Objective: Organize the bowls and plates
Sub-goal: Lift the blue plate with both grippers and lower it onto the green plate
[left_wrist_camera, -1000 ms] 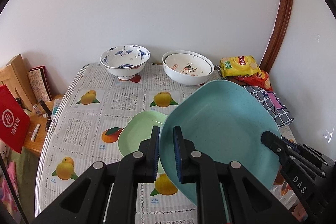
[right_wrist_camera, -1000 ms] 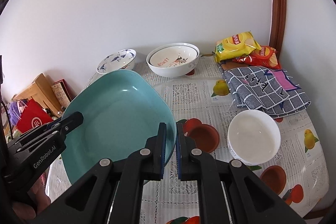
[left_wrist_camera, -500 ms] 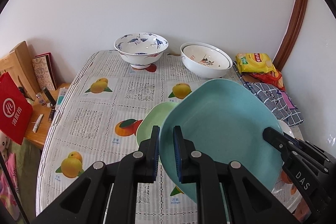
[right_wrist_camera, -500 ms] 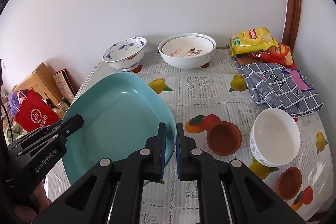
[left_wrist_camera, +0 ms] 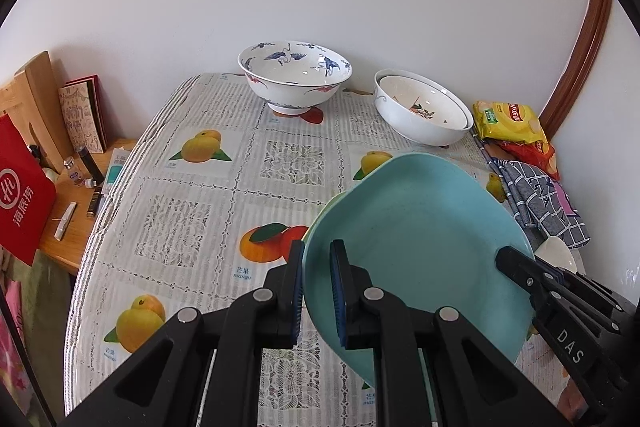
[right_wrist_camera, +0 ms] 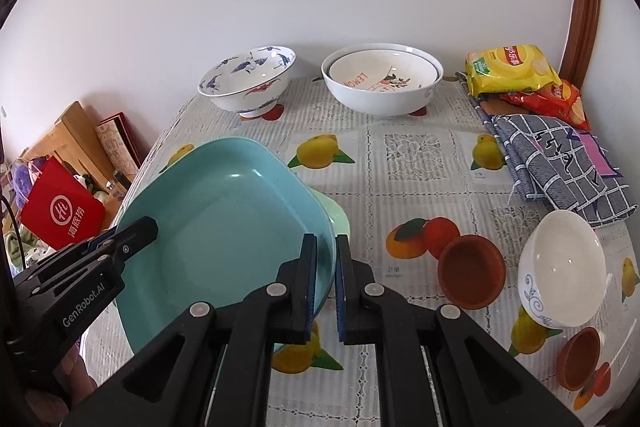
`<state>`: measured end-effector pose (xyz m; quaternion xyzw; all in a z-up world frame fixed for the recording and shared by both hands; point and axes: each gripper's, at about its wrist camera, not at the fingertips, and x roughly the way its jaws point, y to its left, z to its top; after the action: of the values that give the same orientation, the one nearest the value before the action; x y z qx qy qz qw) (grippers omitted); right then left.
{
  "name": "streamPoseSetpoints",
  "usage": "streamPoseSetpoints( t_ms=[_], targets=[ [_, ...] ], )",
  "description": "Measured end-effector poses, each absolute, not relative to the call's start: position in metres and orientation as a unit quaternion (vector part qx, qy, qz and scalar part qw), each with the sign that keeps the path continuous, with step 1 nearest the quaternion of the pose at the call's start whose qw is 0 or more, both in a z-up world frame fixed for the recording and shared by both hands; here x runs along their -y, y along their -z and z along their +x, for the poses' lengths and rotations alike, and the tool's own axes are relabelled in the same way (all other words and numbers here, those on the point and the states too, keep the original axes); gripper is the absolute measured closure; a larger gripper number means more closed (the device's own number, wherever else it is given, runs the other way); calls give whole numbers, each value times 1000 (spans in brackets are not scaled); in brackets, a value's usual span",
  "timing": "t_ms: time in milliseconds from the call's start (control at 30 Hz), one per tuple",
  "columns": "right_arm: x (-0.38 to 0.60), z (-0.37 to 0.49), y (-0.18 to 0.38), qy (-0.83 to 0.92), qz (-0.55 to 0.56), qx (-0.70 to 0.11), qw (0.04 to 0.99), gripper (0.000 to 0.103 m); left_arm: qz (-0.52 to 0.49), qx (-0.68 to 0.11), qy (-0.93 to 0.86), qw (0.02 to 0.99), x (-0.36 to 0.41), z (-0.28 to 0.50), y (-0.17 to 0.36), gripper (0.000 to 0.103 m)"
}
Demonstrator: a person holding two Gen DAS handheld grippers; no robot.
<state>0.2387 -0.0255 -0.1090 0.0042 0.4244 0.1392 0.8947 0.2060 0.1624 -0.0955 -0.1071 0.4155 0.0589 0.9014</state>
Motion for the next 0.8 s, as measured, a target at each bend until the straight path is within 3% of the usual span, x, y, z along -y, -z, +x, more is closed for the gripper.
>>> streamPoseSetpoints(
  t_ms=[800],
  targets=[
    [-8,287,168,-143,-23,-473,869,95,-120,-466,-73,873,-189,248,156,90]
  ],
)
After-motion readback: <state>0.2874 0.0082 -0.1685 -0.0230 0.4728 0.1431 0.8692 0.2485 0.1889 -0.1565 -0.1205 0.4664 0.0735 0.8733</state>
